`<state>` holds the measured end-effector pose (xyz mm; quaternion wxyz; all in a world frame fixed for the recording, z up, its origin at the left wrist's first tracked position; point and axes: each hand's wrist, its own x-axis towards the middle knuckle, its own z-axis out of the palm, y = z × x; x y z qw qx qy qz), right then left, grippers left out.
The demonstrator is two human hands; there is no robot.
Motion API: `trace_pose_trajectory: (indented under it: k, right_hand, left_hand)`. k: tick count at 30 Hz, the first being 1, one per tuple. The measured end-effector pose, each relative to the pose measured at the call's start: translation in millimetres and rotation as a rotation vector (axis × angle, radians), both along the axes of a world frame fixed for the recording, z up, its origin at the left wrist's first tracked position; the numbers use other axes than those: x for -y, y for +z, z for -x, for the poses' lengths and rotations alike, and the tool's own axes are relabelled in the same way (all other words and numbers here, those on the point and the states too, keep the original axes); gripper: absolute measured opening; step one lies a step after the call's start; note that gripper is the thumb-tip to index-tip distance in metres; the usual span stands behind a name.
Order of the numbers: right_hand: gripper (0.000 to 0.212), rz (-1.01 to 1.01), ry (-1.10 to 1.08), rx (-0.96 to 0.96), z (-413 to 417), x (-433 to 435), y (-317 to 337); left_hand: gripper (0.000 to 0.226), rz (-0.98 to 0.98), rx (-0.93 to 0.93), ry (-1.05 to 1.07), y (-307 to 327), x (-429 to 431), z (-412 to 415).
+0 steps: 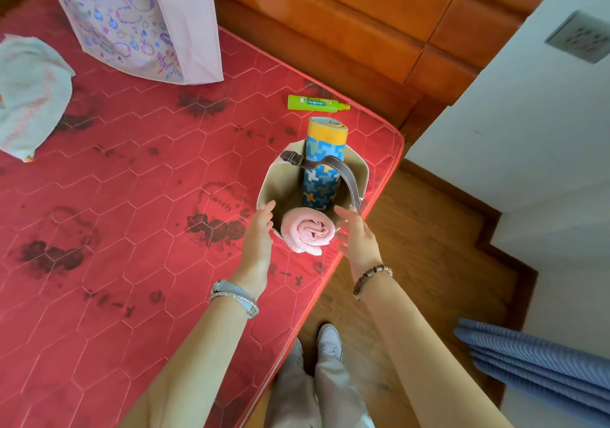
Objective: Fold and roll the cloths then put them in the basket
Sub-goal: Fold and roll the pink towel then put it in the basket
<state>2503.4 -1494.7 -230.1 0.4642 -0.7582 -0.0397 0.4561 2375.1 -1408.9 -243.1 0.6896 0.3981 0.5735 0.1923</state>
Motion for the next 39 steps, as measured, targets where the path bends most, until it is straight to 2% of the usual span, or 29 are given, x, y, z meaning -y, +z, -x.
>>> trace_pose_trajectory:
  k: [6,10,14,18,23,27,33,39]
  right_hand:
    - [0.029,-0.153,-0.023,0.024,7.1,8.9,53.3]
    - [0.022,-0.240,-0.072,-0.058,11.2,7.9,82.8]
    - [0.044,-0.288,-0.091,-0.059,16.4,14.0,106.2]
    - [0.038,-0.322,-0.096,-0.013,20.6,26.8,125.7]
    - [0.048,-0.375,-0.089,-0.014,18.7,43.1,146.1]
    - [0.040,-0.401,-0.037,-0.007,16.6,60.4,159.9]
    - [0.049,-0.457,0.053,-0.006,13.6,94.3,178.7]
    - [0.046,-0.467,0.171,-0.008,23.0,134.6,195.7]
  left_hand:
    - [0.046,-0.090,0.122,0.080,54.7,1.2,19.1]
    - [0.045,-0.166,0.137,0.065,84.7,-3.8,31.8]
    - [0.046,-0.235,0.158,0.054,113.3,-4.3,48.4]
    - [0.043,-0.274,0.185,0.060,138.0,1.5,67.0]
    - [0.047,-0.305,0.194,0.077,157.9,16.4,94.2]
    - [0.048,-0.339,0.177,0.098,168.9,41.7,114.6]
    - [0.046,-0.381,0.176,0.196,187.1,96.8,129.0]
    - [0.045,-0.422,0.207,0.308,206.7,166.6,141.1]
